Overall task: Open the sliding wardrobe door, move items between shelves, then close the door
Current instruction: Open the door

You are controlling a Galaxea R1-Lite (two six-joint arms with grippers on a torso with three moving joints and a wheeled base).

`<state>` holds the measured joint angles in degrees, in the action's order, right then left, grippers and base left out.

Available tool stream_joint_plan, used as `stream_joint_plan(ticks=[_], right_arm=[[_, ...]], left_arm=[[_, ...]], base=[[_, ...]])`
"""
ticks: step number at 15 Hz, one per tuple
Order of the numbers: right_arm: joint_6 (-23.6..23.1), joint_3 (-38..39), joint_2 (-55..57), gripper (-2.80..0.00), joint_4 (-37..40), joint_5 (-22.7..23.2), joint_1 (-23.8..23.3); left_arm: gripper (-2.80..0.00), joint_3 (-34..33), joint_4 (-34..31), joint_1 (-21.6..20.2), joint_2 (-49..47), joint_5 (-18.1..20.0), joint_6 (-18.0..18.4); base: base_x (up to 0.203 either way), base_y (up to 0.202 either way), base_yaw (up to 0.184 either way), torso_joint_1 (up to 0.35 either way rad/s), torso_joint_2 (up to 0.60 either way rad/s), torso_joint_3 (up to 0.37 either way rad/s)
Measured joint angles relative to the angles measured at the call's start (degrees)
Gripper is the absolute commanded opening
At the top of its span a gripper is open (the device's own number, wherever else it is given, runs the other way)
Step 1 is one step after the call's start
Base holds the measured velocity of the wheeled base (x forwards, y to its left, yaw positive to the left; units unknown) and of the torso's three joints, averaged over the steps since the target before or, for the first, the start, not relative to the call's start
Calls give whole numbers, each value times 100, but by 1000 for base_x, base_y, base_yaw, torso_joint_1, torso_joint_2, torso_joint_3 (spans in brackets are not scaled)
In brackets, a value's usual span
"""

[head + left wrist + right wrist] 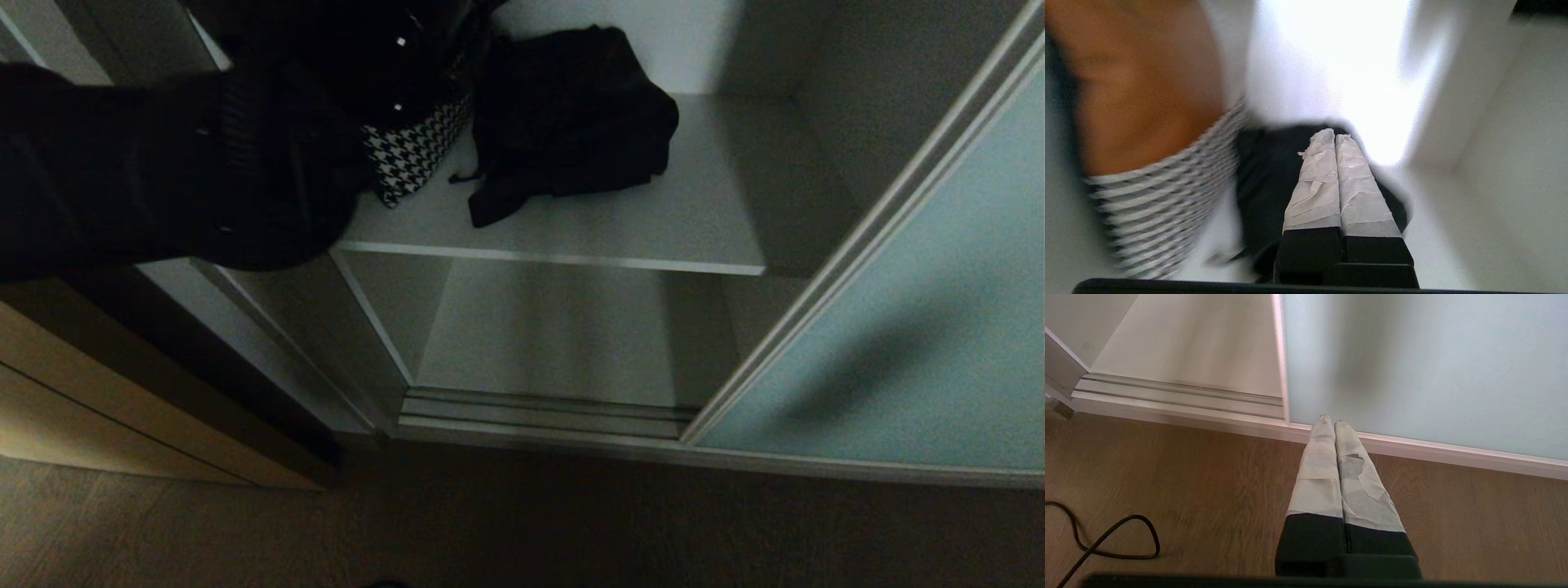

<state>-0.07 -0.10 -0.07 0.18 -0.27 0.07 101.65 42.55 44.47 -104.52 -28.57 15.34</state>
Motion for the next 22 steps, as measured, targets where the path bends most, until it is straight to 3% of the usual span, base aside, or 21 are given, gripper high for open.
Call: stream_joint_plan(ticks=[3, 6, 10, 13, 16, 18, 22], right_arm=[[0, 0, 0, -280, 0, 2, 0], [0, 0, 0, -280, 0, 2, 0], [-2, 0, 0, -280, 0, 0, 0], [-2, 0, 0, -280, 0, 2, 0], [0, 0, 0, -280, 0, 2, 0], [0, 0, 0, -280, -2, 2, 2], [-2, 0, 0, -280, -2, 0, 0]], left_arm=[[-280, -616, -1479, -24, 947, 8, 31], [-280, -1204, -2430, -219, 1621, -478, -15], [-280, -2497, -2423, -415, 2333, -852, -214], [-280, -3287, -2423, -1058, 2807, -880, -286], [-280, -3923, -2419, -1281, 3262, -1118, -533], [-280, -4186, -2455, -1294, 3399, -1206, -1032], [-280, -4219, -2491, -1258, 3079, -915, -1969]], base=[[0, 0, 0, 0, 0, 0], [0, 0, 0, 0, 0, 0], [0, 0, 0, 0, 0, 0], [0, 0, 0, 0, 0, 0], [0, 0, 0, 0, 0, 0], [0, 0, 0, 0, 0, 0], [0, 0, 0, 0, 0, 0]])
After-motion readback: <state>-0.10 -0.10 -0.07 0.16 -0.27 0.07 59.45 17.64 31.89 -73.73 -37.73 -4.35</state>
